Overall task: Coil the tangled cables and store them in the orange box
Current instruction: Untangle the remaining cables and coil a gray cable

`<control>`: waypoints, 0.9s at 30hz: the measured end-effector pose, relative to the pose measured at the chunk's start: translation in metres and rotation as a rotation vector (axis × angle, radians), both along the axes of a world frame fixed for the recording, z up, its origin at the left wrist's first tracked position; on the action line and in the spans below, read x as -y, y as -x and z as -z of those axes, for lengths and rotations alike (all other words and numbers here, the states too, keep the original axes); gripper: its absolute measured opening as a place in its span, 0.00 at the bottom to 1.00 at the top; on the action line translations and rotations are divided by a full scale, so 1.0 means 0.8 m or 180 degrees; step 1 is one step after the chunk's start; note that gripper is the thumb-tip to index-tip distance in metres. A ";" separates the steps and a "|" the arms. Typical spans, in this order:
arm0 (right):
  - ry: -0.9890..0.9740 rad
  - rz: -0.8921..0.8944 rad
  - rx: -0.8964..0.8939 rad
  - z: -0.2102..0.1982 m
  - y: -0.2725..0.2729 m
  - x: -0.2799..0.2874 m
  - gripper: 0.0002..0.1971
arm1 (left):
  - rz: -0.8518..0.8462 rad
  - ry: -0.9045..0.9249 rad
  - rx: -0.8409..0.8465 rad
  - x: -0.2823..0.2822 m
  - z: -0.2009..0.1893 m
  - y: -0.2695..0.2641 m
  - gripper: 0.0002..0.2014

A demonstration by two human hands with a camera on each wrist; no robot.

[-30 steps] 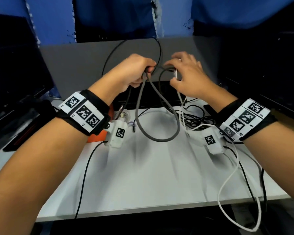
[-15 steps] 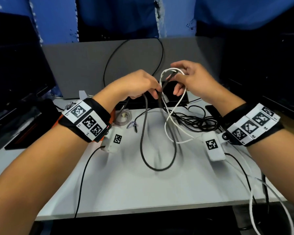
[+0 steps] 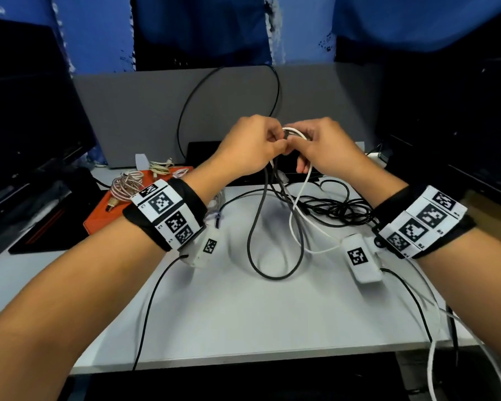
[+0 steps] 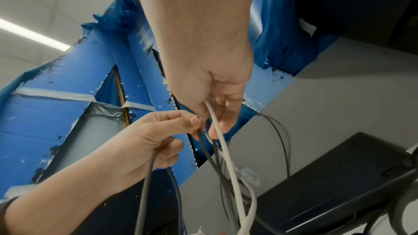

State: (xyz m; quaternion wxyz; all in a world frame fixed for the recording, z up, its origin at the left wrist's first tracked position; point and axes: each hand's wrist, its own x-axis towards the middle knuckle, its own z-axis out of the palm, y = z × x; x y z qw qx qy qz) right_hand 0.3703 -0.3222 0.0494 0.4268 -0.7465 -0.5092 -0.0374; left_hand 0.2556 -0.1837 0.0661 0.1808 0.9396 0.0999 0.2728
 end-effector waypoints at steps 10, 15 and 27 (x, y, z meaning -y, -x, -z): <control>0.1096 0.1393 -0.0196 -0.002 -0.048 0.011 0.20 | 0.1111 0.2035 -0.0356 -0.019 -0.023 0.039 0.15; 0.1480 0.2063 -0.0097 0.002 -0.072 0.031 0.16 | 0.1170 0.2871 0.0233 -0.050 -0.030 0.060 0.16; 0.1992 0.2213 -0.0913 0.044 -0.130 0.064 0.13 | 0.0735 0.2483 0.1571 -0.100 -0.046 0.091 0.14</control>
